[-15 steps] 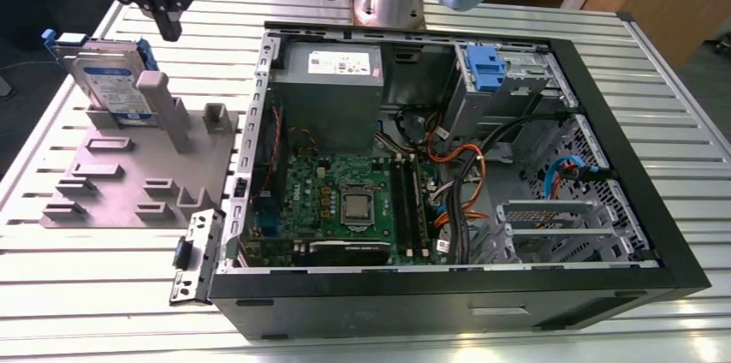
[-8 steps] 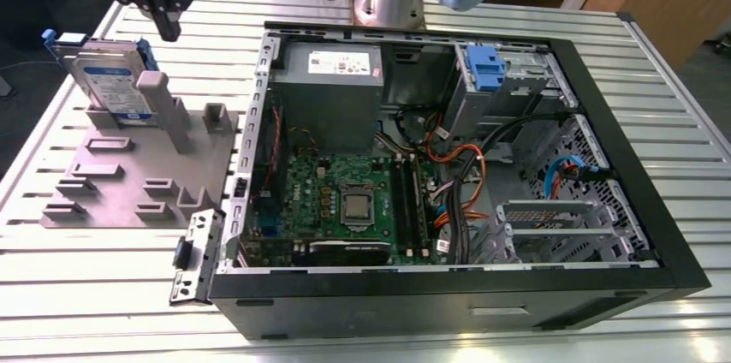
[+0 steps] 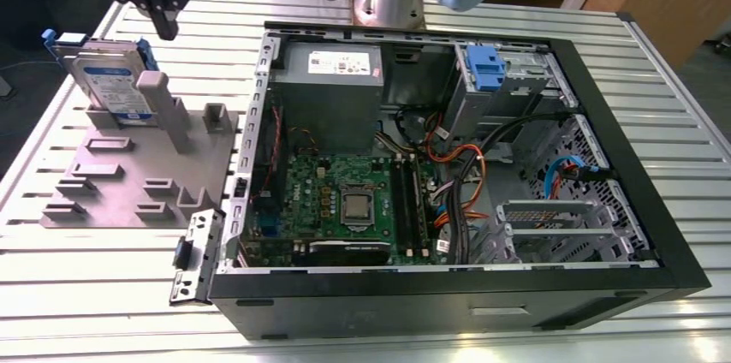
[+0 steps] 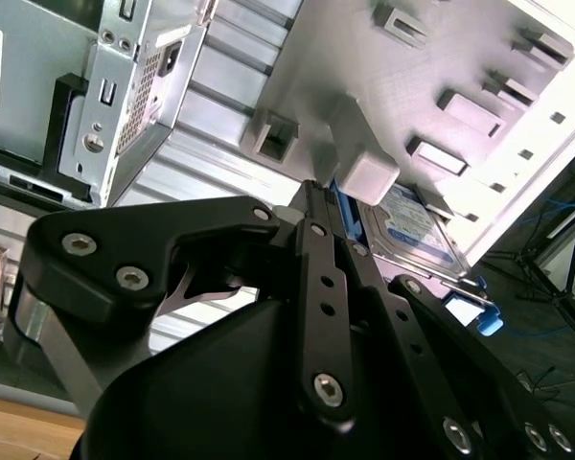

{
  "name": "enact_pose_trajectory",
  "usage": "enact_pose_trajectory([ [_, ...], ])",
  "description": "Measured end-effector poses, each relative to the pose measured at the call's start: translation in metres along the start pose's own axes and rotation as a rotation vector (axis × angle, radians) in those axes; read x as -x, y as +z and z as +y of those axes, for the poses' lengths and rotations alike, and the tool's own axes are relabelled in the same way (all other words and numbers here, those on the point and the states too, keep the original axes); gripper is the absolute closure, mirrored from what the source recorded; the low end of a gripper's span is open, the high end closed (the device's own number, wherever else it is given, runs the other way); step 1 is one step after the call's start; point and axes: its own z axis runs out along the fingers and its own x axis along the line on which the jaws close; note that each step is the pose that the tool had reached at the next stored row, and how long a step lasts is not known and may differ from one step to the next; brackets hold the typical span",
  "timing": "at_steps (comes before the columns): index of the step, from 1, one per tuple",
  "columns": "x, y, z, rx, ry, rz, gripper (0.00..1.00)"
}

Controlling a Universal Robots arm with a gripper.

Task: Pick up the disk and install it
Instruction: 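Reach for the disk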

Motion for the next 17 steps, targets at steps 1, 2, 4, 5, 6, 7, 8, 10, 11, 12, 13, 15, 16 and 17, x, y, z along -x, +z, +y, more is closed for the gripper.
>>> enact_pose_trajectory([
  [1, -0.0013, 0.0001, 0.0015, 0.0000, 0.000, 0.0000, 0.89],
  [2, -0.0024, 0.0002, 0.0028, -0.0001, 0.000, 0.0000, 0.89],
  [4, -0.0054, 0.0004, 0.0032, -0.0001, 0.000, 0.0001, 0.89],
  [5, -0.0070, 0.0005, 0.0031, -0.0001, 0.000, 0.0001, 0.89],
  [6, -0.0089, 0.0006, 0.0030, -0.0001, 0.000, 0.0001, 0.89],
  [7, -0.0103, 0.0007, 0.0029, -0.0001, 0.000, 0.0000, 0.89],
  [8, -0.0115, 0.0008, 0.0027, -0.0001, 0.000, 0.0000, 0.89],
  [10, -0.0127, 0.0008, 0.0026, 0.0000, 0.000, 0.0000, 0.89],
  [11, -0.0128, 0.0008, 0.0026, -0.0001, 0.000, 0.0001, 0.89],
  [12, -0.0130, 0.0008, 0.0026, -0.0001, 0.000, 0.0001, 0.89],
  [13, -0.0130, 0.0008, 0.0026, -0.0001, 0.000, 0.0001, 0.89],
  [15, -0.0132, 0.0008, 0.0026, 0.0000, 0.000, 0.0000, 0.89],
  [16, -0.0135, 0.0008, 0.0026, -0.0001, 0.000, 0.0001, 0.89],
  [17, -0.0136, 0.0008, 0.0026, 0.0000, 0.000, 0.0001, 0.89],
])
